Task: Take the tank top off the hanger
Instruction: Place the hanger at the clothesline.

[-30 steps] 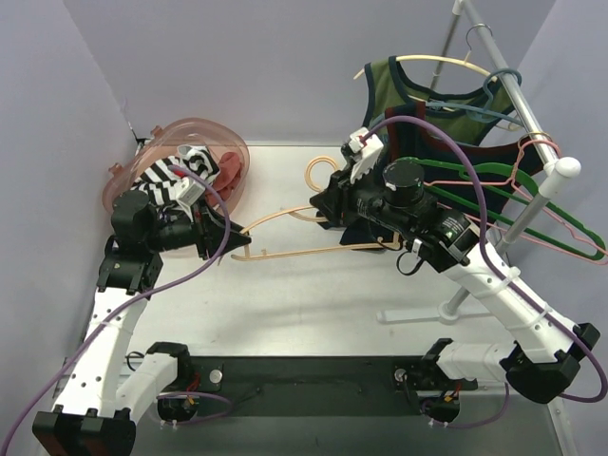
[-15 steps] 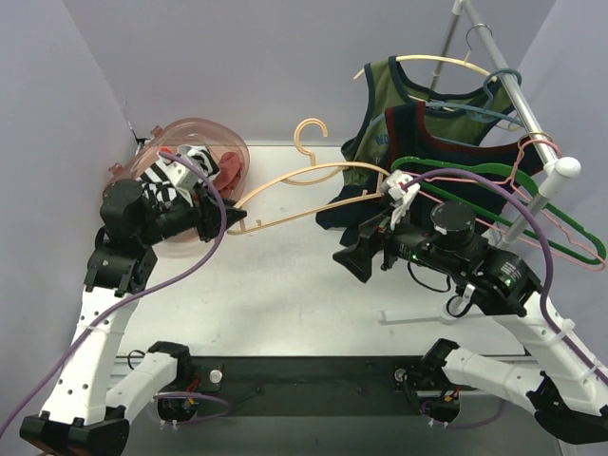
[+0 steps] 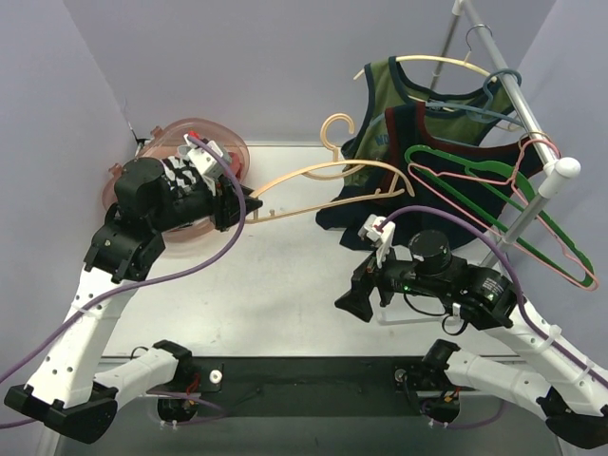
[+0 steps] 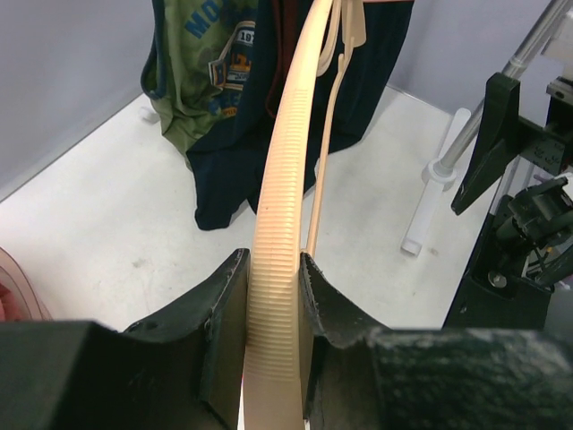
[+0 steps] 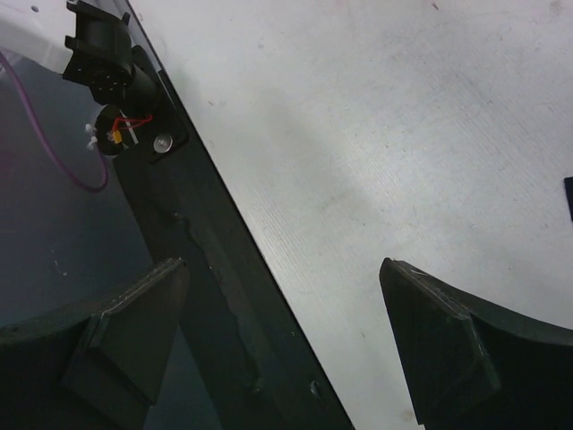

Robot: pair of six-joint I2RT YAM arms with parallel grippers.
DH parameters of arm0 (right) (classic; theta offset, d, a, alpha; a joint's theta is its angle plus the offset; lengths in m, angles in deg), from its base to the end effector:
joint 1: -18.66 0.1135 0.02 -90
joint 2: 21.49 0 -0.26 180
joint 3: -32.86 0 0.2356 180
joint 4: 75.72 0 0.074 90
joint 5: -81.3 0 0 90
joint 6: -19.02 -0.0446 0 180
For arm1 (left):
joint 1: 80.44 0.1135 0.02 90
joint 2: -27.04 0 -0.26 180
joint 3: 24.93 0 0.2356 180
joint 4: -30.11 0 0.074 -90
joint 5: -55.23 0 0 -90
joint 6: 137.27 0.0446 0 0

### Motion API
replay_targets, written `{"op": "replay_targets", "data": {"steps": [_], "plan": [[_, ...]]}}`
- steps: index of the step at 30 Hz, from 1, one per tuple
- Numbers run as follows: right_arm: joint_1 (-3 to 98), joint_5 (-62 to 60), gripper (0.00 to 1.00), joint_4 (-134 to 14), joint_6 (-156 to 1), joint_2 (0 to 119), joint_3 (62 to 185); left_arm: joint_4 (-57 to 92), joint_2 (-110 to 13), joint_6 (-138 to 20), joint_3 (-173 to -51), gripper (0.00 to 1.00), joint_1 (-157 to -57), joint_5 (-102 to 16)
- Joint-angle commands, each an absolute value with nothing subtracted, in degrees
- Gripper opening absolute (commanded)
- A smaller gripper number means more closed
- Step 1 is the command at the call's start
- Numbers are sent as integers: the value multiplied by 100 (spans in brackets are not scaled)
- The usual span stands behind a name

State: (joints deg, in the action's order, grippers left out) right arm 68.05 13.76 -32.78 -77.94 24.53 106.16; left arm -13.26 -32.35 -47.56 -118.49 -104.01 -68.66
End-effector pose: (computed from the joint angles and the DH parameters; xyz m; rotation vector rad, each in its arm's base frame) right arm 0.0911 0.1324 0.3775 -0.9709 1.6969 1.0305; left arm 0.1662 -0.0996 0.4518 0.7823 1.5915 -0.8137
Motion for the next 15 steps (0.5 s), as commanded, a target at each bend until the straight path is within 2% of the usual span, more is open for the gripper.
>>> {"op": "replay_targets", "data": {"steps": [1, 4, 15], "plan": [[6972, 1635, 94, -3337, -7634, 2307, 10554, -1847, -3096, -4490, -12229, 0, -10426, -7062], [7060, 1643, 94, -3381, -7599, 2325, 10458, -2076, -2931, -4516, -12256, 0, -10426, -7124], [7262, 1600, 93, -3654, -7862, 2272, 9833, -1347, -2464, -5403, -11957, 0, -10435, -7634]]}}
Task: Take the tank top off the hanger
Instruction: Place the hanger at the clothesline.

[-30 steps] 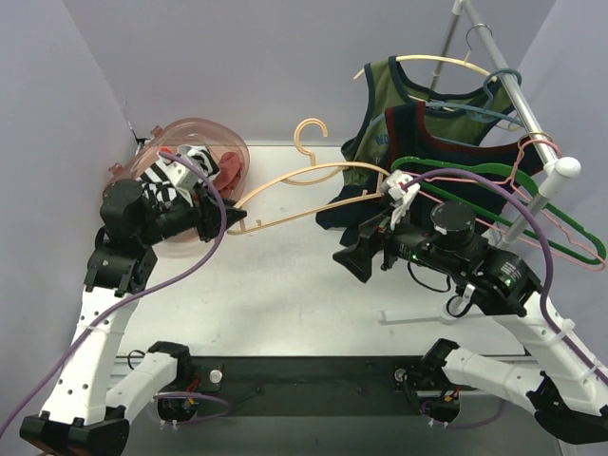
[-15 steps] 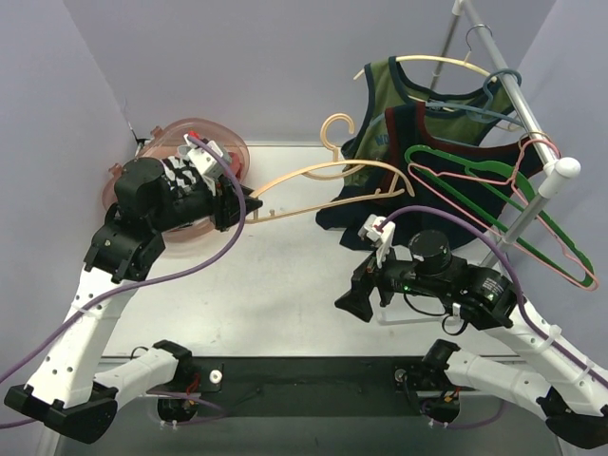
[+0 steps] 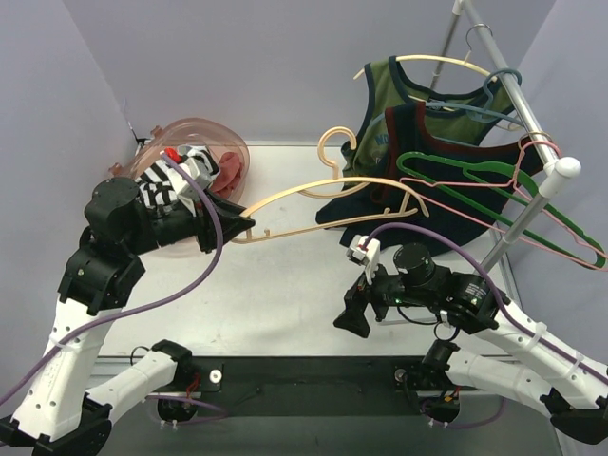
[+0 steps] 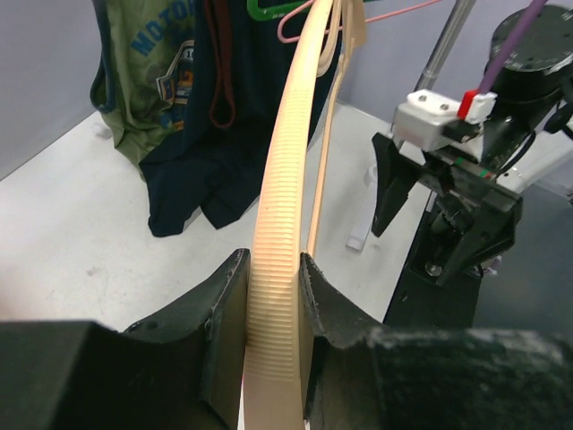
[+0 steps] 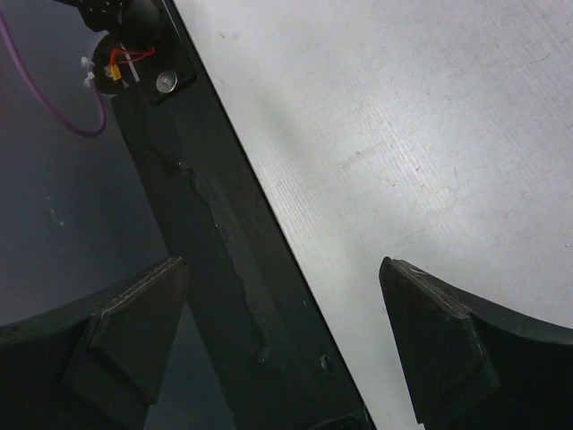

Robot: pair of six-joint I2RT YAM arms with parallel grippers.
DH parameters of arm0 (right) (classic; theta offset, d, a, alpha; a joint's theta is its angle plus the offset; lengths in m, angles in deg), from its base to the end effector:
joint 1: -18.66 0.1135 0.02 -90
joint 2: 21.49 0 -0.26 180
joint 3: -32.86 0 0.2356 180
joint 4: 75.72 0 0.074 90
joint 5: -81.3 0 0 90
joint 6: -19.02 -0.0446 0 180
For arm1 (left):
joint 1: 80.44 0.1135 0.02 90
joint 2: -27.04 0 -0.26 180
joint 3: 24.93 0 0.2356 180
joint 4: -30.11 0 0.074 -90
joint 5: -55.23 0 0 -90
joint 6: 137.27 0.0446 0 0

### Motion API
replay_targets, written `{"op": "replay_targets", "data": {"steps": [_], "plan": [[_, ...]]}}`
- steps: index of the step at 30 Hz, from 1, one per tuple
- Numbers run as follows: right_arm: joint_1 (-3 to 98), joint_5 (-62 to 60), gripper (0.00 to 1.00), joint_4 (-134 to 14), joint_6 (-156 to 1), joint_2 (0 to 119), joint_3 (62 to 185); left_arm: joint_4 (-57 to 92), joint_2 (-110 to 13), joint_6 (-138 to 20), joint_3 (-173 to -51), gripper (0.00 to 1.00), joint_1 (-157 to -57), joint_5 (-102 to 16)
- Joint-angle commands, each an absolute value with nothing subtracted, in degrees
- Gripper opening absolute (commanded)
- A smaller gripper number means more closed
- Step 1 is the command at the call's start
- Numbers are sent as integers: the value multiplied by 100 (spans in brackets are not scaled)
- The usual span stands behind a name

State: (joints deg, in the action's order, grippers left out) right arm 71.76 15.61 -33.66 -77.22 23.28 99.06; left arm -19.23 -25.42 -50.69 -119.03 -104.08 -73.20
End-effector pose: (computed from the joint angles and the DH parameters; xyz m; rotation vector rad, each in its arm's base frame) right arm 0.0826 0.1406 0.3423 -1.0879 1.7473 1.0784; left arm 0.1223 -0.0838 0.4616 0.8014 1.5695 -0.9159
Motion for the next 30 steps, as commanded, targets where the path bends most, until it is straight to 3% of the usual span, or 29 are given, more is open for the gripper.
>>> {"op": "replay_targets", "data": {"steps": [1, 13, 17, 30], "plan": [[7271, 1591, 93, -3654, -7862, 2281, 9816, -1417, -2481, -5404, -12010, 0, -10435, -7652], [7306, 1573, 93, -3645, -7897, 2360, 9745, -2512, -2964, -4930, -13441, 0, -10435, -7617], [7333, 1582, 93, -3645, -7906, 2412, 9850, -3210, -3000, -4245, -14066, 0, -10435, -6951], [7368, 1837, 93, -3548, -7792, 2509, 10061, -2087, -3597, -3989, -14093, 0, -10435, -6554]]}}
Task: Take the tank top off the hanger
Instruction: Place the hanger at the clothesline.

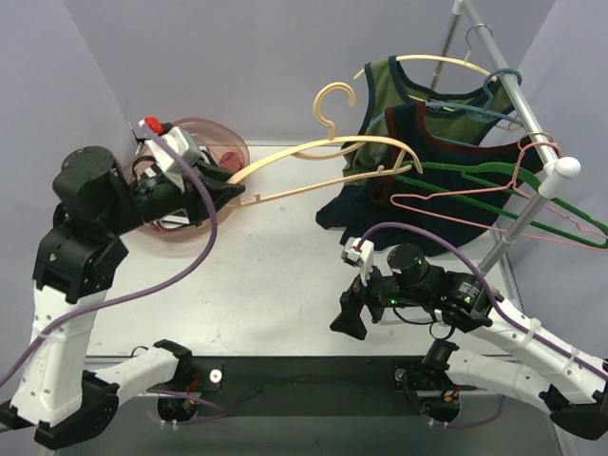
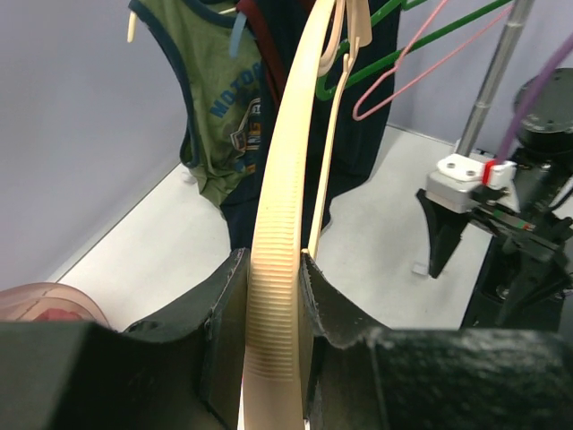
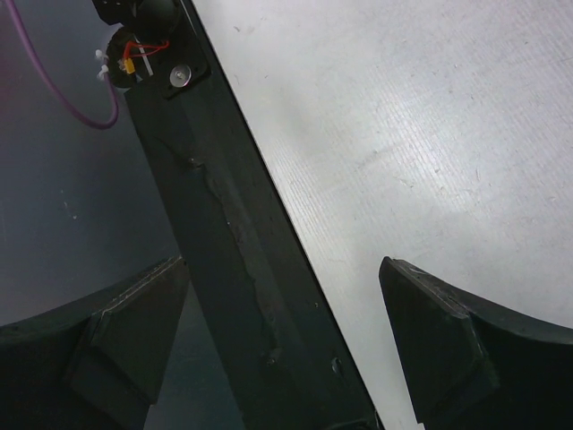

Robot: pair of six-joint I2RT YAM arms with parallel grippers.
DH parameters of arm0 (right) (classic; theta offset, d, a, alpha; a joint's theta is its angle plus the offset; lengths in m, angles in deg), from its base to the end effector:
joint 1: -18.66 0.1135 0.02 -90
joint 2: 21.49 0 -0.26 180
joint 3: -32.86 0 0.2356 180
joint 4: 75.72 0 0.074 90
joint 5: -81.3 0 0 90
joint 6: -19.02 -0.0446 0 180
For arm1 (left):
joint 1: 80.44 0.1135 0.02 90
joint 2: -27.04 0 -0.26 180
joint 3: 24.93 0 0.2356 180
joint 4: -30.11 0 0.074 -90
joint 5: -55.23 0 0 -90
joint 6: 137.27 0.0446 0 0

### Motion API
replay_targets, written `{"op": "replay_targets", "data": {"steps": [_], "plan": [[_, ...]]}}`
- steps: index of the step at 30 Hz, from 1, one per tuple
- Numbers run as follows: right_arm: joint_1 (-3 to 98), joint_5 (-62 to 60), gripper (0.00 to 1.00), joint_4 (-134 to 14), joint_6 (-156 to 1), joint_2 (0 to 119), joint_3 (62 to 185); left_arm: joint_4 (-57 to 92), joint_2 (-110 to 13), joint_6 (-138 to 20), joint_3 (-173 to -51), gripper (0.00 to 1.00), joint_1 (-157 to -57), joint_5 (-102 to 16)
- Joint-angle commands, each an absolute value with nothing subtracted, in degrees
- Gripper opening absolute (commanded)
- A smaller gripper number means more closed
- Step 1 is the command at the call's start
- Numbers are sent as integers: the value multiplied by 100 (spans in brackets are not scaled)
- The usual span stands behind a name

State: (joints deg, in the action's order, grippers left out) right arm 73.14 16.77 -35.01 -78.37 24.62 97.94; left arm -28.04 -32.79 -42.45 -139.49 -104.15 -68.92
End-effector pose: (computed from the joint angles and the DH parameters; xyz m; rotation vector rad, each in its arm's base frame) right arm 0.0824 0.1484 0.3351 -1.1154 1.7676 1.1204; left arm 0.1145 -0.0776 0.5240 0.8458 1.4415 -0.7346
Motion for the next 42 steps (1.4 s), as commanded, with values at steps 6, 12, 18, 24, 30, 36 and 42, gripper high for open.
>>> {"op": "replay_targets", "data": {"steps": [6, 12, 18, 24, 30, 36, 42], "plan": [[7386, 1881, 93, -3513, -7766, 2456, 10053, -1594, -4072, -3901, -14234, 0, -10435, -6457], [7403, 1951, 93, -3443, -7739, 2527, 10079, -1769, -4143, -3629, -14489, 0, -10435, -5939], [7403, 2030, 93, -3443, -7678, 2614, 10184, -1830, -4195, -3523, -14603, 0, -10426, -5972], [7421, 2057, 93, -3443, -7704, 2720, 10246, -1830, -4327, -3566, -14682, 0, -10426, -6394], [7429, 2013, 93, -3443, -7695, 2737, 10158, -1471, -4099, -3751, -14164, 0, -10435, -7291], [7465, 2057, 93, -3443, -7722, 2843, 10211, -1646, -4203, -3900, -14137, 0, -10452, -7678], [7508, 2057, 93, -3443, -7722, 2905, 10264, -961, -4344, -4155, -13847, 0, -10786, -7687]]}}
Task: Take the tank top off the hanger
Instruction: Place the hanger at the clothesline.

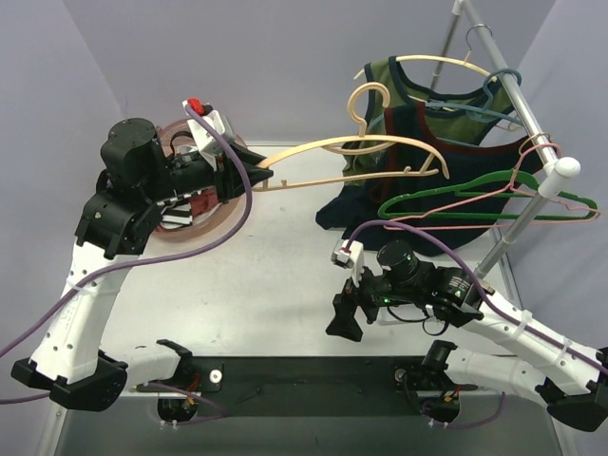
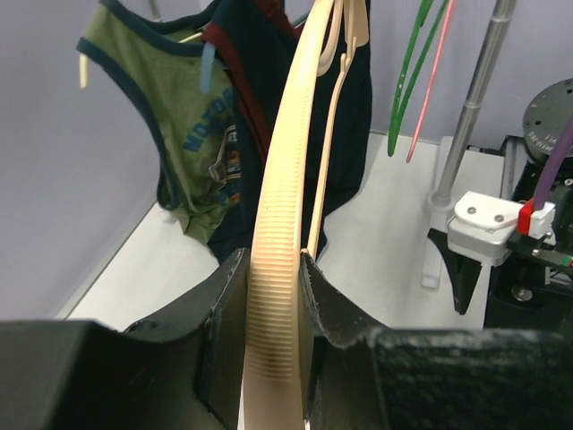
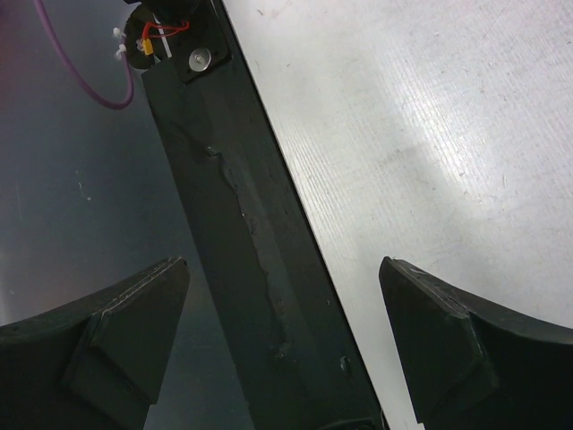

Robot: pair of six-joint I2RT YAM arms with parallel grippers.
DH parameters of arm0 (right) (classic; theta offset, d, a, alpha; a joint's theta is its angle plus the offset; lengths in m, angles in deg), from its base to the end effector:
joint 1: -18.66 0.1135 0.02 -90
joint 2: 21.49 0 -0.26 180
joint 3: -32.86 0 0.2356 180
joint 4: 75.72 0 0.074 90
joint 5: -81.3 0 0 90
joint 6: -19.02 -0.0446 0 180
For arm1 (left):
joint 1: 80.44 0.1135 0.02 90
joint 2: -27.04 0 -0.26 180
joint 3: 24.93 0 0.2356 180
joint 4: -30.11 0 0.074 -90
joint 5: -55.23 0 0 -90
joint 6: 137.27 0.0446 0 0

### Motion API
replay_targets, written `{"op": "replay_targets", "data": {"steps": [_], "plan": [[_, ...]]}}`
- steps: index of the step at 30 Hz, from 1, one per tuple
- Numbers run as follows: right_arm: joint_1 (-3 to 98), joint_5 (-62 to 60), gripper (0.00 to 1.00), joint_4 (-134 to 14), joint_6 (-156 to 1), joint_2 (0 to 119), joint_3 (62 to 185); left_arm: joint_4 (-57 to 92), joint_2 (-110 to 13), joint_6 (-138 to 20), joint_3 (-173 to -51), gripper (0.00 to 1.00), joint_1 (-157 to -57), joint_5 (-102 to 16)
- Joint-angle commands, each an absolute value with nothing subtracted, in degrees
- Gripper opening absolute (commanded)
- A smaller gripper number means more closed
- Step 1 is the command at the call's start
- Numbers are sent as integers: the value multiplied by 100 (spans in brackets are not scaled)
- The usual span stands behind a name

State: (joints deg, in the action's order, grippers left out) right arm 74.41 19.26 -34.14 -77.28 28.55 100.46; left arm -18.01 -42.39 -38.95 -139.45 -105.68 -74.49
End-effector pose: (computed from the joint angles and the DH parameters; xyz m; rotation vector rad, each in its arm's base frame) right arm 0.0847 0.1616 0.3377 -1.1923 1.7739 1.1561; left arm 0.1716 -0.1124 0.5181 0.9740 1.3560 -0.7847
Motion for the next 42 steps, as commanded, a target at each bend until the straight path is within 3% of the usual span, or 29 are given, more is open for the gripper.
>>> {"op": "replay_targets", "data": {"steps": [1, 5, 17, 27, 42], "plan": [[7517, 2048, 93, -3443, -7722, 2913, 10264, -856, -4388, -4156, -13873, 0, -10856, -7600], [7552, 2030, 93, -3451, -7739, 2931, 10237, -907, -4774, -3805, -14302, 0, -11523, -6598], [7632, 1978, 93, -3381, -7792, 2536, 10220, -73, -6566, -4111, -15753, 0, -12456, -6043], [7711, 1951, 93, -3381, -7836, 2430, 10220, -353, -7895, -4138, -17406, 0, -13036, -5666], [7728, 1846, 93, -3144, -7880, 2298, 10299, -116, -8484, -4331, -17459, 0, -13370, -5921]]}}
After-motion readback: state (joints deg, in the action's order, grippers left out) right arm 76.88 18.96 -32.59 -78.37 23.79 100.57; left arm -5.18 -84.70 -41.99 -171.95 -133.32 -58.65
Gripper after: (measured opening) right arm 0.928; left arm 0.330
